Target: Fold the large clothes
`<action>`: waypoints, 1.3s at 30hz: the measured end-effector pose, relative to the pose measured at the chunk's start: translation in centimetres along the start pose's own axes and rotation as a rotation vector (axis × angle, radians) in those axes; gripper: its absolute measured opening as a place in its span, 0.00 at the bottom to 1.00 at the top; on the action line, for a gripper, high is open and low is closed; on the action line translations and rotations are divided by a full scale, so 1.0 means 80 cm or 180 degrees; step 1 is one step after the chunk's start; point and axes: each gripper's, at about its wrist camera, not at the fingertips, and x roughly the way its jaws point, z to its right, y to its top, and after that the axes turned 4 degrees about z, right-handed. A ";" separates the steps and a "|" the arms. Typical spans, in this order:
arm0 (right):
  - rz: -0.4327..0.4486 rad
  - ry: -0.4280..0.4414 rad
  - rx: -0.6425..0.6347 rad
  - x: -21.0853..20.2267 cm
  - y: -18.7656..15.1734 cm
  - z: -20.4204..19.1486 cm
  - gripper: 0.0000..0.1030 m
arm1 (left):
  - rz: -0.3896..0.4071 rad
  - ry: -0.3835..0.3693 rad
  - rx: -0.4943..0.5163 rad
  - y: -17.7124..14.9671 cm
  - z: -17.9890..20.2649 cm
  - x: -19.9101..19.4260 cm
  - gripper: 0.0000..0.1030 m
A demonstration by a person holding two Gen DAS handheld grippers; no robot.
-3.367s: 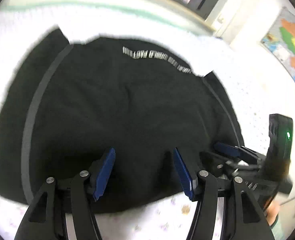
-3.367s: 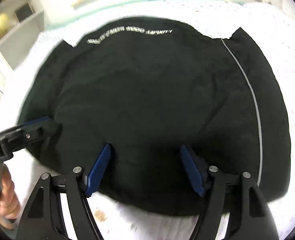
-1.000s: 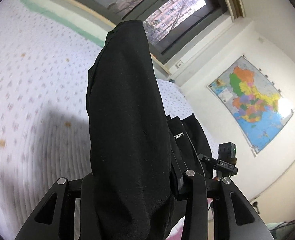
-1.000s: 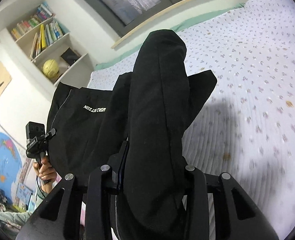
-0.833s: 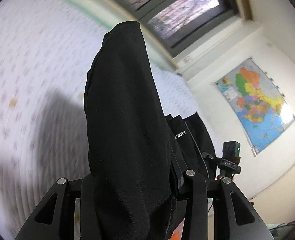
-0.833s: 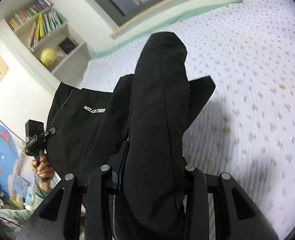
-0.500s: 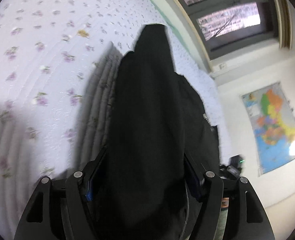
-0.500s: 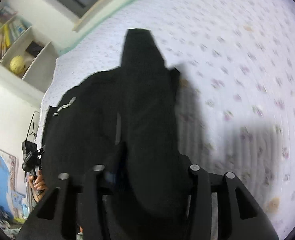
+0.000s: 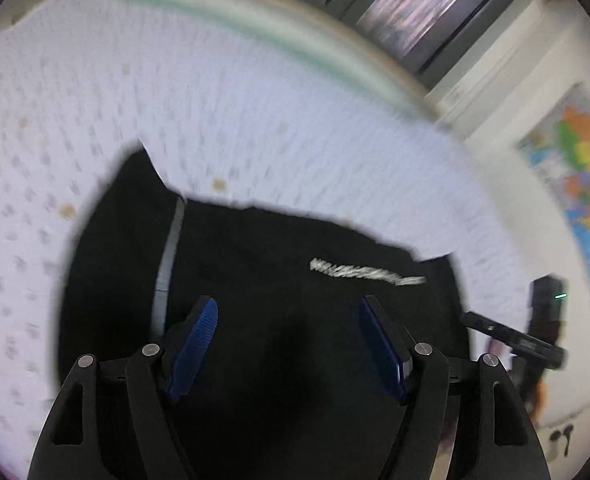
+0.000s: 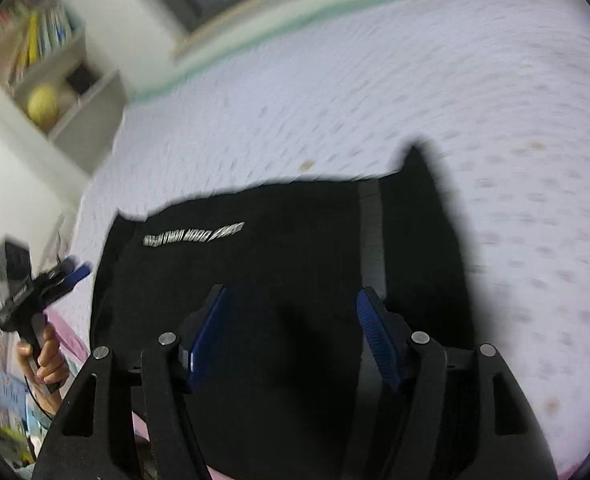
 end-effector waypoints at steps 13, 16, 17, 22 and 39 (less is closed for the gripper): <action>0.0091 -0.0398 -0.0188 0.003 -0.022 -0.031 0.72 | 0.0143 0.0407 0.0391 -0.029 0.036 -0.006 0.71; 0.0227 -0.0441 -0.0306 -0.031 -0.061 -0.045 0.78 | 0.0218 0.0249 0.0574 -0.064 0.059 -0.034 0.72; 0.0176 -0.0505 -0.0358 -0.028 -0.072 -0.050 0.78 | 0.0196 0.0255 0.0616 -0.074 0.062 -0.032 0.72; -0.0086 -0.0862 -0.0505 0.021 -0.108 -0.053 0.79 | -0.0028 0.0513 0.0718 -0.116 0.059 0.021 0.74; 0.1295 -0.1054 -0.0438 -0.177 -0.099 -0.163 0.88 | 0.1680 0.1155 0.1407 -0.147 0.173 -0.196 0.82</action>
